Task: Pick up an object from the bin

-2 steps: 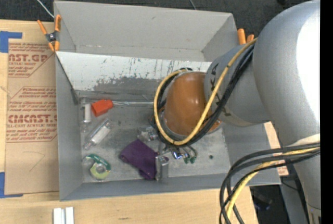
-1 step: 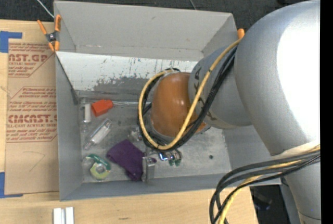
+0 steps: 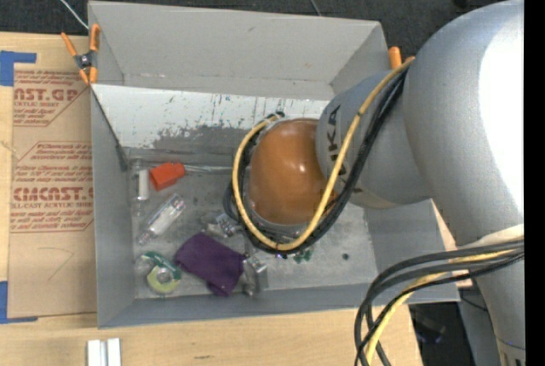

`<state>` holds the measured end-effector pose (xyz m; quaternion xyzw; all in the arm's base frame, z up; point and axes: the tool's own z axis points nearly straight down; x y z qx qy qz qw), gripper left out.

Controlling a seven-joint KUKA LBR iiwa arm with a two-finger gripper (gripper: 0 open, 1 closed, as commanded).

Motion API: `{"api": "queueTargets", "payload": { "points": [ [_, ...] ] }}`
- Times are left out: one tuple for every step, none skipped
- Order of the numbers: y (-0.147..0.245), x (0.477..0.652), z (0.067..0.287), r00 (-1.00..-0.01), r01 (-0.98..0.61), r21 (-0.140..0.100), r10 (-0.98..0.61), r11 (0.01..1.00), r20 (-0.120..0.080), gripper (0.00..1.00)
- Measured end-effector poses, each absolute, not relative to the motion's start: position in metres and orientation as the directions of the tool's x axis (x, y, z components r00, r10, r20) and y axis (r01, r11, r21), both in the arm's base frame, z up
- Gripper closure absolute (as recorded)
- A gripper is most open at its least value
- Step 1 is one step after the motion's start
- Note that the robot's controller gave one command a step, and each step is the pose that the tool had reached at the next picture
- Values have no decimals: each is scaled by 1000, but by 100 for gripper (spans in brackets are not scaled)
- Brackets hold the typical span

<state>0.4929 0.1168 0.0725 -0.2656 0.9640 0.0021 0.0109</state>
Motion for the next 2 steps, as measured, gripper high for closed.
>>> {"api": "queueTargets", "payload": {
  "points": [
    [159,527,100,-910,-414,4,-413,910,-16,0],
    [89,523,131,-964,-264,4,-264,964,-21,0]
  ]
}}
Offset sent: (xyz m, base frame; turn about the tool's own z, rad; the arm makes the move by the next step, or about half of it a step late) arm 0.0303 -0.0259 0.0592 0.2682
